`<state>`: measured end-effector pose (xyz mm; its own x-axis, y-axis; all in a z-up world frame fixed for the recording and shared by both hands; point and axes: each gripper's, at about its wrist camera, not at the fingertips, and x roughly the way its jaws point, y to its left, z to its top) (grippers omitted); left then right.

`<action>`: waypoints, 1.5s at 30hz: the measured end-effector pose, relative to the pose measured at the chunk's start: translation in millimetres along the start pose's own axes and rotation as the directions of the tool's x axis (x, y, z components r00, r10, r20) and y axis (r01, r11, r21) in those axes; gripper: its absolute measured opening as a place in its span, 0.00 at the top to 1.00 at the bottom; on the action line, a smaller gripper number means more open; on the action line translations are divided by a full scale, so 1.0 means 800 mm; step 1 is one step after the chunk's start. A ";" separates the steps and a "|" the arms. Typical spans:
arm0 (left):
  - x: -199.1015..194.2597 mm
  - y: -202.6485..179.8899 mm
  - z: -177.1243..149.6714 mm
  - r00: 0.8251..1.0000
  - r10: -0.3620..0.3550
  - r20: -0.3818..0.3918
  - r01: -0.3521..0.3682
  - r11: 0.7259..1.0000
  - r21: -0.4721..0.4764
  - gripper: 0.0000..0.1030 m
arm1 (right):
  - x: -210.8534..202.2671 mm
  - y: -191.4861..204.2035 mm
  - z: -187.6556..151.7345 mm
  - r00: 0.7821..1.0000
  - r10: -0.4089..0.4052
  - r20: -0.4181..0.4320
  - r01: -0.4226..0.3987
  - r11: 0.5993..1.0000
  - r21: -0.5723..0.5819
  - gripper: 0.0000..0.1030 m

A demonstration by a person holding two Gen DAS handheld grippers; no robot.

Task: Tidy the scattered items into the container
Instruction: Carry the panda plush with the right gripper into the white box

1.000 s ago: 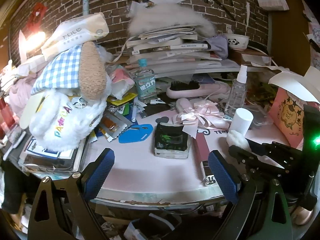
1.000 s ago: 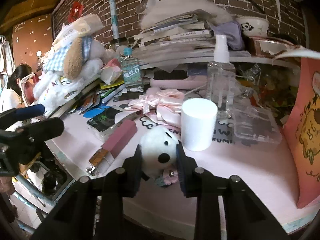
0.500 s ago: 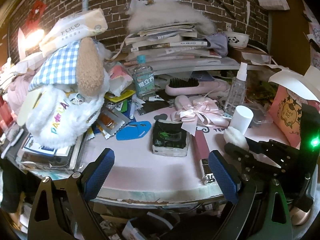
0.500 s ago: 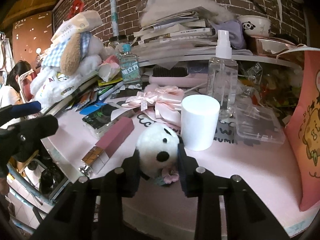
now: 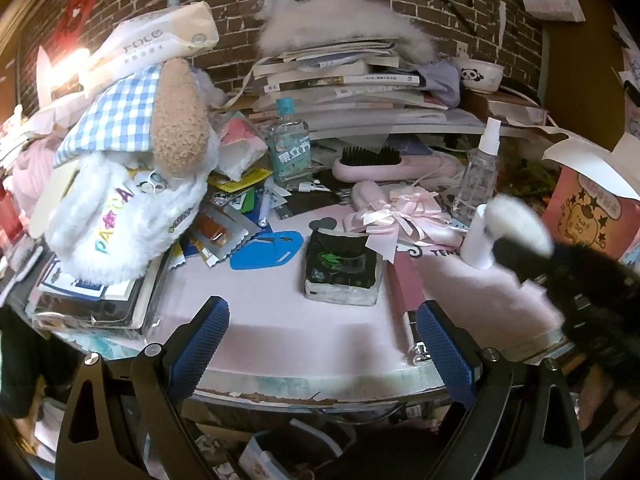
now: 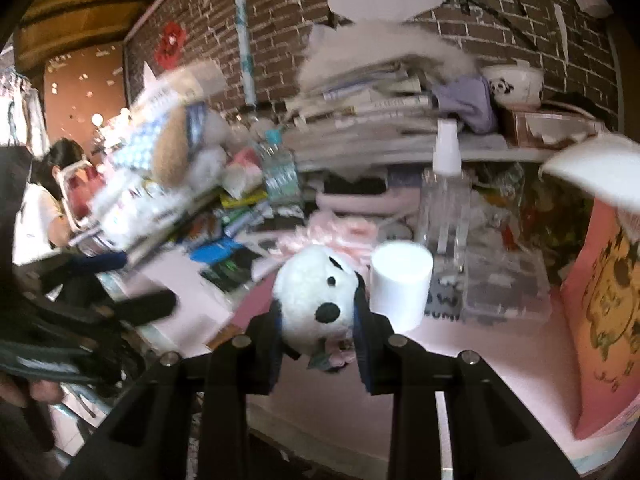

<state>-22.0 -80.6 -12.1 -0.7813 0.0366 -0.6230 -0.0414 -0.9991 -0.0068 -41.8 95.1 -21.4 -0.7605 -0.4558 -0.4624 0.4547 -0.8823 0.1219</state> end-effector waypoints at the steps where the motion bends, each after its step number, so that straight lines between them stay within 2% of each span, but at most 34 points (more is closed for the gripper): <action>1: 0.000 -0.001 0.000 1.000 -0.001 0.000 0.001 1.000 0.001 0.09 | -0.007 0.001 0.006 1.000 0.025 0.011 -0.025 1.000 0.001 0.74; 6: 0.000 -0.009 0.002 1.000 -0.012 0.002 0.012 1.000 0.008 0.09 | -0.045 0.004 0.034 0.995 0.073 0.065 -0.072 0.997 -0.017 0.74; 13: 0.001 -0.021 0.005 1.000 -0.030 0.004 0.030 0.999 0.023 0.09 | -0.108 -0.017 0.076 0.989 0.045 0.139 -0.042 0.999 -0.028 0.74; 17: 0.004 -0.026 0.005 0.999 -0.038 -0.001 0.038 0.999 0.029 0.09 | -0.139 -0.041 0.097 0.985 -0.016 0.170 0.023 0.999 -0.037 0.74; 21: 0.006 -0.033 0.005 0.999 -0.047 -0.007 0.048 0.998 0.039 0.09 | -0.161 -0.068 0.112 0.978 -0.128 0.162 0.138 0.989 -0.055 0.74; 25: 0.010 -0.038 0.004 0.998 -0.054 -0.012 0.055 0.997 0.045 0.09 | -0.166 -0.102 0.122 0.971 -0.217 0.098 0.224 0.972 -0.066 0.74; 30: 0.012 -0.040 0.004 0.998 -0.058 -0.017 0.059 0.997 0.048 0.09 | -0.164 -0.147 0.128 0.943 -0.332 -0.010 0.329 0.939 -0.096 0.74; 35: 0.013 -0.044 0.005 0.998 -0.066 -0.016 0.067 0.996 0.051 0.09 | -0.152 -0.190 0.129 0.899 -0.407 -0.159 0.389 0.911 -0.133 0.74; 39: 0.014 -0.047 0.005 0.997 -0.070 -0.019 0.071 0.996 0.055 0.09 | -0.140 -0.217 0.128 0.868 -0.426 -0.255 0.401 0.904 -0.145 0.74; 45: 0.014 -0.048 0.004 0.997 -0.073 -0.018 0.074 0.996 0.054 0.09 | -0.110 -0.251 0.129 0.807 -0.416 -0.420 0.390 0.908 -0.151 0.74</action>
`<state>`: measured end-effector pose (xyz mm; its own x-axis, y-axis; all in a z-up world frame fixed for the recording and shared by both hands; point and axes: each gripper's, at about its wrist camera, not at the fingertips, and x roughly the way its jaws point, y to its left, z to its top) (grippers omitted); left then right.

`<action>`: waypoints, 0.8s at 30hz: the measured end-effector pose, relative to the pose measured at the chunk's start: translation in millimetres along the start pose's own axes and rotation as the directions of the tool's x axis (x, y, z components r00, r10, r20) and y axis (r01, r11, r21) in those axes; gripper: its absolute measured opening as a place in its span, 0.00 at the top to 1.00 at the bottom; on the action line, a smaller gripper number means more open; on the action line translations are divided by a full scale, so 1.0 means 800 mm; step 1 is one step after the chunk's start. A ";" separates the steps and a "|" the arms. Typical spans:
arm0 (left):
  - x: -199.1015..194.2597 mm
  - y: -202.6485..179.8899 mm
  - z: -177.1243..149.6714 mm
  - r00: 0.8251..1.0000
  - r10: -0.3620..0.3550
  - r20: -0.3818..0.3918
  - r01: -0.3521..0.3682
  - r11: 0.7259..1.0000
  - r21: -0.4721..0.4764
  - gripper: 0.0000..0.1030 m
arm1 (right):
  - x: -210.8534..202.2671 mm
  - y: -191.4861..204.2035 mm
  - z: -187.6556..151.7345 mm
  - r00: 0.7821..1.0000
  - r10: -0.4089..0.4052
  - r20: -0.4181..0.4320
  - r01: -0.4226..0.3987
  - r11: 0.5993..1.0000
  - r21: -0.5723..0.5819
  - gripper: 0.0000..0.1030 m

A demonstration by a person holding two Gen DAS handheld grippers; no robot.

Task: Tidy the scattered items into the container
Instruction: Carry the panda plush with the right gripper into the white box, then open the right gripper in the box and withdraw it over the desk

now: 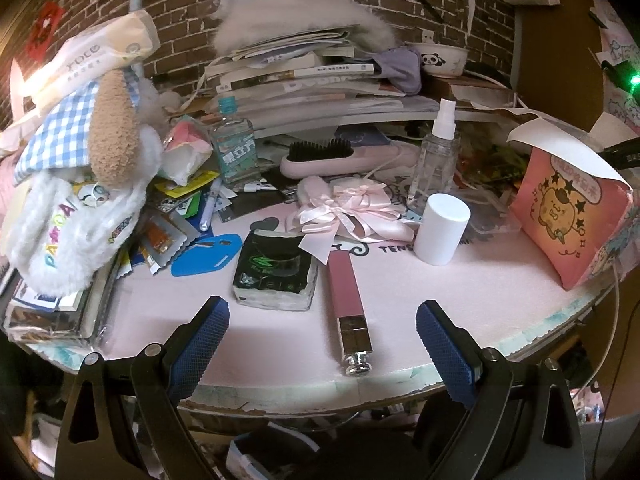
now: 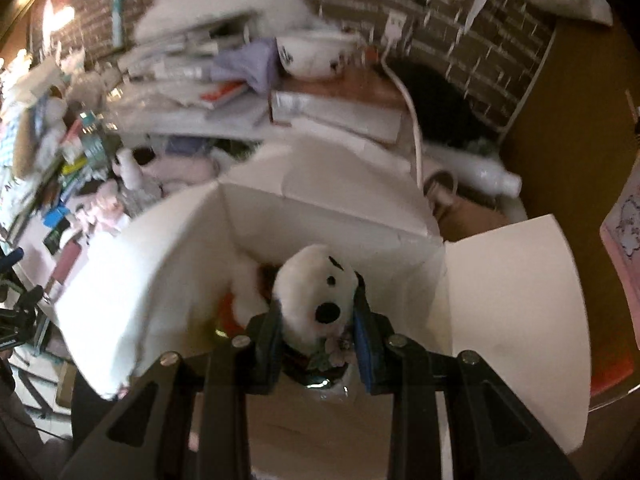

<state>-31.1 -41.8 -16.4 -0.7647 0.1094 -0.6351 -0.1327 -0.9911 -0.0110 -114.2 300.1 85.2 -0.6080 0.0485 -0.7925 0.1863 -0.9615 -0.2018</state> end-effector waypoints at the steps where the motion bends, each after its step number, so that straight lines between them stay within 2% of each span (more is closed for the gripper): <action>1: 0.000 0.000 0.000 1.000 0.000 0.000 0.000 1.000 0.000 0.09 | 0.007 -0.002 0.002 1.000 0.000 -0.027 0.000 1.000 -0.003 0.74; 6: 0.000 0.000 -0.001 1.000 -0.001 0.000 0.001 1.000 0.000 0.09 | 0.031 -0.004 0.009 0.993 0.007 -0.114 -0.008 1.000 -0.008 0.72; 14: 0.002 -0.003 -0.001 1.000 -0.006 -0.006 0.006 1.000 0.002 0.09 | 0.051 -0.005 0.013 0.988 -0.007 -0.154 0.007 1.000 0.001 0.70; 24: 0.001 -0.003 -0.001 1.000 -0.008 -0.005 0.008 1.000 -0.002 0.09 | 0.047 0.005 0.015 0.989 0.018 -0.149 -0.019 1.000 -0.006 0.51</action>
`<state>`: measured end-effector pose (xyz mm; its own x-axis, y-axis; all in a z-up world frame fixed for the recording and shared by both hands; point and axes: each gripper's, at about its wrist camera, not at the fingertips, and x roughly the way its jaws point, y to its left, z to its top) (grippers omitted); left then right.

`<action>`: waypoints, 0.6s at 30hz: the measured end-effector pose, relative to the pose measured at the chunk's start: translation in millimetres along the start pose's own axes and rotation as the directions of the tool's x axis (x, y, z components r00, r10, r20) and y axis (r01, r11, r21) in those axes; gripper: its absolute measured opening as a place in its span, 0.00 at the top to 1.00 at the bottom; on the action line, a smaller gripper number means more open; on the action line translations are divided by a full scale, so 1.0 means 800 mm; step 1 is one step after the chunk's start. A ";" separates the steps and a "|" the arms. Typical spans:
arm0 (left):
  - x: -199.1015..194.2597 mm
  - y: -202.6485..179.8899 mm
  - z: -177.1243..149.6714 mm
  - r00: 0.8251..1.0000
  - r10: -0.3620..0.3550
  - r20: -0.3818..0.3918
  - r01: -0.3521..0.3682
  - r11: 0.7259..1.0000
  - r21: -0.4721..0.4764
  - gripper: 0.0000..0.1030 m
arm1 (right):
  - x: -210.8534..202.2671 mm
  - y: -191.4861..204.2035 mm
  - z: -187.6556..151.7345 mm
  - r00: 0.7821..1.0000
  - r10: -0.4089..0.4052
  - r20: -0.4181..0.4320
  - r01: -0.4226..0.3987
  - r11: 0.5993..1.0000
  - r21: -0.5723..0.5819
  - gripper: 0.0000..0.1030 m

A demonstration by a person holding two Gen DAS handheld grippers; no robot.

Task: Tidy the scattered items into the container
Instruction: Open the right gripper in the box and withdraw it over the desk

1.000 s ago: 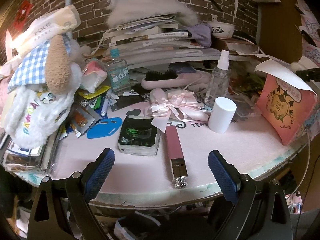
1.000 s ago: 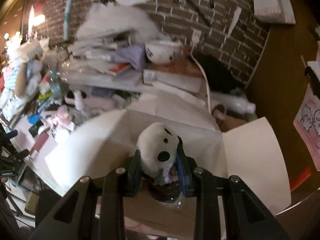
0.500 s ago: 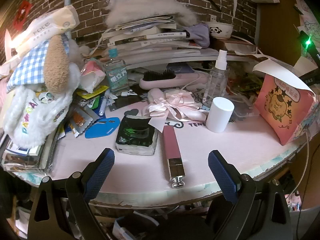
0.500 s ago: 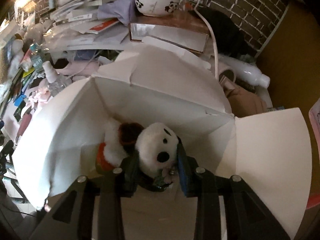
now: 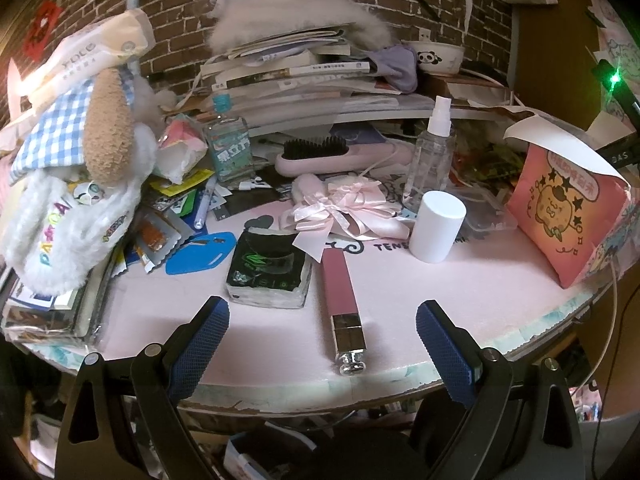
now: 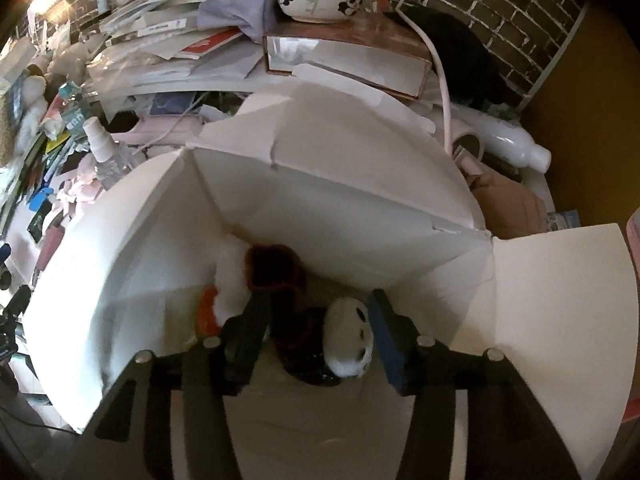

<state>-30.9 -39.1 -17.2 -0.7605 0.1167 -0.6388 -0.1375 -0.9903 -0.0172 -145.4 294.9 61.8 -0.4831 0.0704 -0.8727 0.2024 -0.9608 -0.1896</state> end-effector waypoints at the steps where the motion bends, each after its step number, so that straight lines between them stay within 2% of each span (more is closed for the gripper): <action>1: 0.000 0.001 0.000 1.000 0.000 0.001 0.000 1.000 -0.001 0.09 | -0.003 0.001 0.000 1.000 -0.003 0.008 0.003 1.000 -0.001 0.50; 2: -0.001 0.002 0.000 1.000 0.000 0.001 0.000 1.000 -0.002 0.09 | -0.006 0.002 0.000 1.000 -0.010 0.020 0.010 1.000 -0.002 0.43; 3: -0.001 0.003 0.001 1.000 0.000 0.002 0.000 1.000 -0.004 0.09 | -0.011 0.003 0.000 0.999 -0.017 0.034 0.017 1.000 0.001 0.32; 4: 0.000 0.004 0.001 1.000 0.000 0.002 0.000 1.000 -0.006 0.09 | -0.019 0.004 0.000 0.998 -0.021 0.061 0.020 1.000 0.006 0.28; 7: 0.001 0.006 0.000 1.000 -0.002 0.002 0.002 1.000 -0.013 0.09 | -0.047 0.006 -0.001 0.992 0.021 0.127 -0.024 0.999 0.021 0.25; 10: 0.003 0.006 -0.001 1.000 -0.003 -0.002 0.003 1.000 -0.014 0.09 | -0.078 0.016 -0.007 0.975 0.084 0.206 -0.090 0.996 0.023 0.21; 12: 0.004 0.007 -0.002 1.000 -0.003 -0.004 0.003 1.000 -0.016 0.09 | -0.098 0.026 -0.011 0.956 0.132 0.263 -0.139 0.990 0.007 0.17; 15: 0.005 0.008 -0.004 1.000 -0.009 -0.006 0.009 1.000 -0.027 0.09 | -0.126 0.049 -0.022 0.912 0.207 0.353 -0.209 0.977 -0.033 0.13; 18: 0.007 0.009 -0.006 1.000 -0.013 -0.010 0.013 0.999 -0.030 0.09 | -0.145 0.079 -0.037 0.859 0.281 0.428 -0.272 0.959 -0.083 0.06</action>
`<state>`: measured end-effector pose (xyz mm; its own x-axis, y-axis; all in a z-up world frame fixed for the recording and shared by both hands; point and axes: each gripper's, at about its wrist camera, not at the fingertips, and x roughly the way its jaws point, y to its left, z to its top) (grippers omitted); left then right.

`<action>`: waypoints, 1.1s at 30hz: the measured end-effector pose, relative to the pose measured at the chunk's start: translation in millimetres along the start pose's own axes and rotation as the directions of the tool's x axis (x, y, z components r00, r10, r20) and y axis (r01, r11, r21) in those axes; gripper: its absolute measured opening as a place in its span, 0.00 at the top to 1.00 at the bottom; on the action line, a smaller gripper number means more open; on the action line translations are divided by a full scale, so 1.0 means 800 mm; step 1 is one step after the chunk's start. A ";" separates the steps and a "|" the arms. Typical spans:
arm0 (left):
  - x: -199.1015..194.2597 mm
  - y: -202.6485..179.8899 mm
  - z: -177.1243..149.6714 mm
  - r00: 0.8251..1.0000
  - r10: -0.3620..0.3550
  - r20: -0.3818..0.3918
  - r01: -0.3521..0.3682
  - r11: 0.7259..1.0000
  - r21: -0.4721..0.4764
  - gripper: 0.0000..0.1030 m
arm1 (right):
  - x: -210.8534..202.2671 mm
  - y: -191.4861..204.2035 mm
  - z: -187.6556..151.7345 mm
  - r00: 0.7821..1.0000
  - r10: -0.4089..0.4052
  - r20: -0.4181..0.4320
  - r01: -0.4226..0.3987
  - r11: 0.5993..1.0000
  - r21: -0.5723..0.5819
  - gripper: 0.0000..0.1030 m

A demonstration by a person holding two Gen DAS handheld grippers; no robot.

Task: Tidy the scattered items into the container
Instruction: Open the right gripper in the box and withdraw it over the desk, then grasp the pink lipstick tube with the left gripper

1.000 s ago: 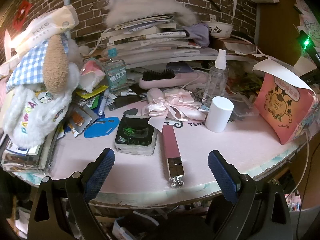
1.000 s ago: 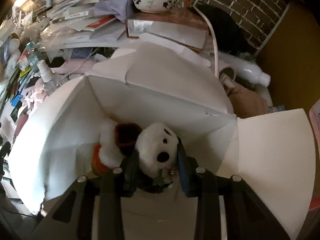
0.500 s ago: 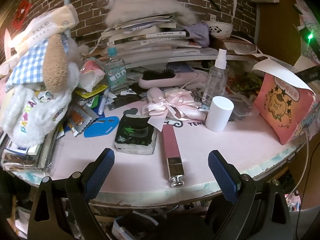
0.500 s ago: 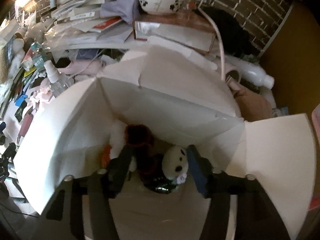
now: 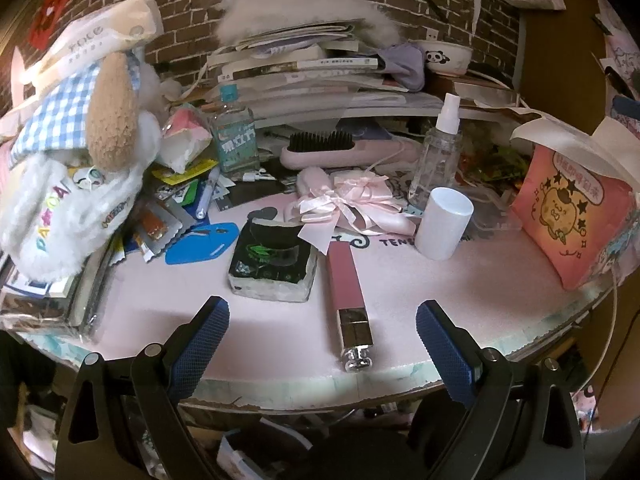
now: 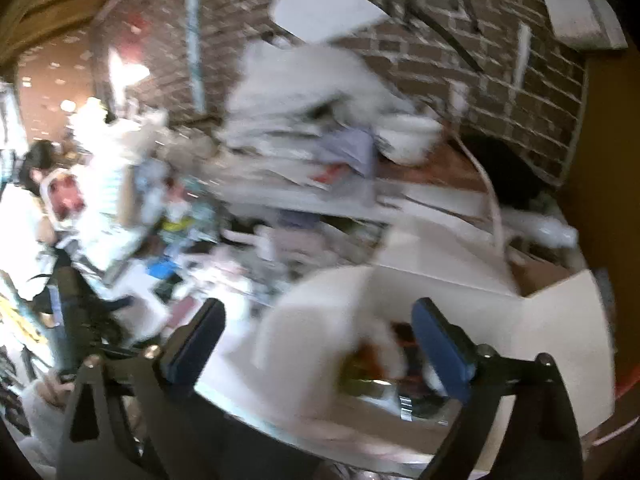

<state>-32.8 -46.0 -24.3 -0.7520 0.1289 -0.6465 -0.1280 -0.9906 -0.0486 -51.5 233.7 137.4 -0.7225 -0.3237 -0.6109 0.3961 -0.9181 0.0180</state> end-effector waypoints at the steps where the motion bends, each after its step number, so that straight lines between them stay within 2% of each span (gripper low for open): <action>1: 0.001 0.000 -0.001 1.000 -0.001 -0.002 0.001 1.000 -0.002 0.09 | -0.003 0.013 -0.004 0.999 0.030 0.030 -0.029 1.000 -0.010 0.06; 5: 0.003 0.003 -0.004 1.000 -0.005 -0.006 0.005 1.000 -0.013 0.09 | 0.000 0.060 -0.022 0.989 0.125 0.079 -0.120 0.990 -0.070 0.06; 9: 0.007 0.007 -0.009 1.000 -0.023 -0.012 0.022 0.999 -0.029 0.09 | 0.025 0.103 -0.045 0.972 0.225 0.061 -0.218 0.970 -0.112 0.06; 14: 0.014 0.008 -0.015 0.998 -0.053 -0.021 0.052 0.998 -0.045 0.09 | 0.063 0.132 -0.069 0.943 0.332 0.018 -0.330 0.942 -0.069 0.06; 16: 0.015 0.006 -0.018 0.998 -0.065 -0.022 0.064 0.997 -0.042 0.09 | 0.075 0.135 -0.077 0.939 0.345 0.016 -0.344 0.938 -0.040 0.06; 22: 0.023 -0.006 -0.022 0.999 -0.044 -0.015 0.044 0.999 -0.010 0.10 | 0.094 0.126 -0.100 0.950 0.312 0.027 -0.313 0.950 0.017 0.06; 27: 0.030 -0.016 -0.022 0.999 -0.045 -0.003 0.045 0.999 0.017 0.17 | 0.101 0.111 -0.108 0.949 0.315 0.013 -0.316 0.947 0.062 0.06; 29: 0.032 -0.020 -0.020 0.999 -0.040 0.007 0.040 0.999 0.027 0.30 | 0.102 0.107 -0.109 0.949 0.316 0.012 -0.316 0.946 0.070 0.06; 33: 0.034 -0.022 -0.017 1.000 -0.022 0.009 0.022 0.999 0.039 0.45 | 0.099 0.108 -0.109 0.949 0.313 0.017 -0.314 0.947 0.064 0.06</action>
<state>-42.4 -25.6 -51.1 -0.7545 0.1510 -0.6387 -0.1694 -0.9850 -0.0328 -24.6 148.5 21.5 -0.5716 -0.5989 -0.5609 0.5659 -0.7827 0.2590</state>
